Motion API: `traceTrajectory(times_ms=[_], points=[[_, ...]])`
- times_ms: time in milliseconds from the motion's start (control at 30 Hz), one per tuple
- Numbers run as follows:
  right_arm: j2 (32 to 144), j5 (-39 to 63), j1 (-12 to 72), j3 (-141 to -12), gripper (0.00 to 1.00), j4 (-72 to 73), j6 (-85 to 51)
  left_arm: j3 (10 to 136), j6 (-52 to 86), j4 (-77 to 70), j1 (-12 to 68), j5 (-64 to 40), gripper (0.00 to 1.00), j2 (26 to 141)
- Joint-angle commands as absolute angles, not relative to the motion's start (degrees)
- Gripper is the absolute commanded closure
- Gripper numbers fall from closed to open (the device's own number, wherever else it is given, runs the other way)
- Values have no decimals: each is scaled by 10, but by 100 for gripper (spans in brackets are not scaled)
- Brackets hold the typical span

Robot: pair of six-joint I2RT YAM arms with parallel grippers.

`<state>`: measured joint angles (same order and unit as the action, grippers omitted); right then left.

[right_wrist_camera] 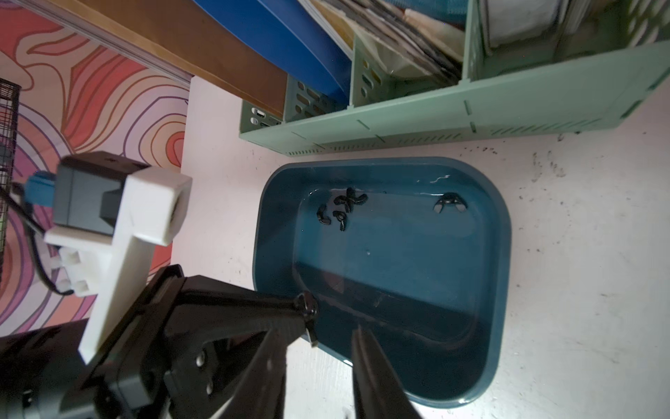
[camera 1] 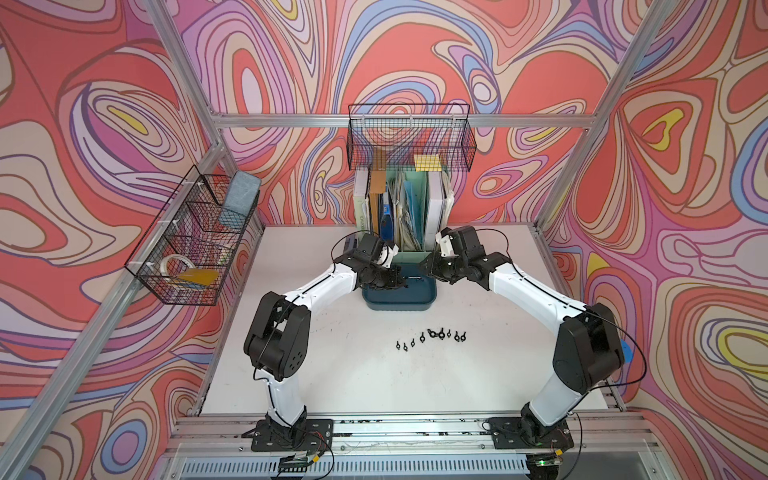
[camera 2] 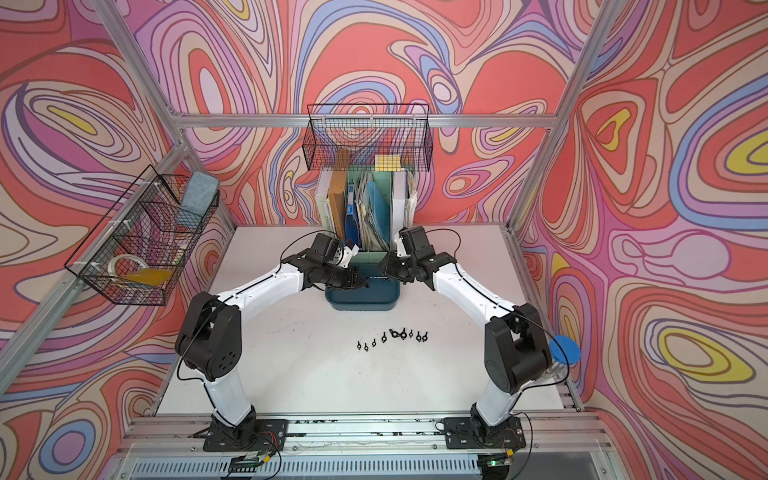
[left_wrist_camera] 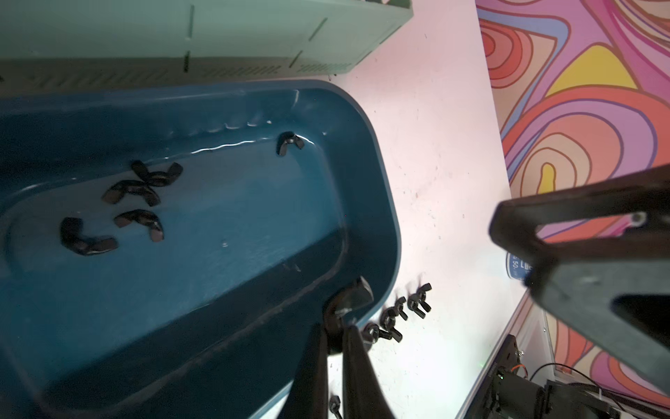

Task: Take out the wing nut from the storage box
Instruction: Pick up the wing nut from the storage box.

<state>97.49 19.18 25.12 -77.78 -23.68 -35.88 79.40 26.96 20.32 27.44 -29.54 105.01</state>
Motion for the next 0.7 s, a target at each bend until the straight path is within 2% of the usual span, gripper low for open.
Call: traceTrajectory(times_ms=[0, 667], points=[[989, 215, 256, -794, 73, -224, -363, 791, 283, 183, 279, -323, 97, 1023], [1012, 234, 262, -790, 81, -228, -370, 792, 293, 164, 287, -346, 97, 1020]])
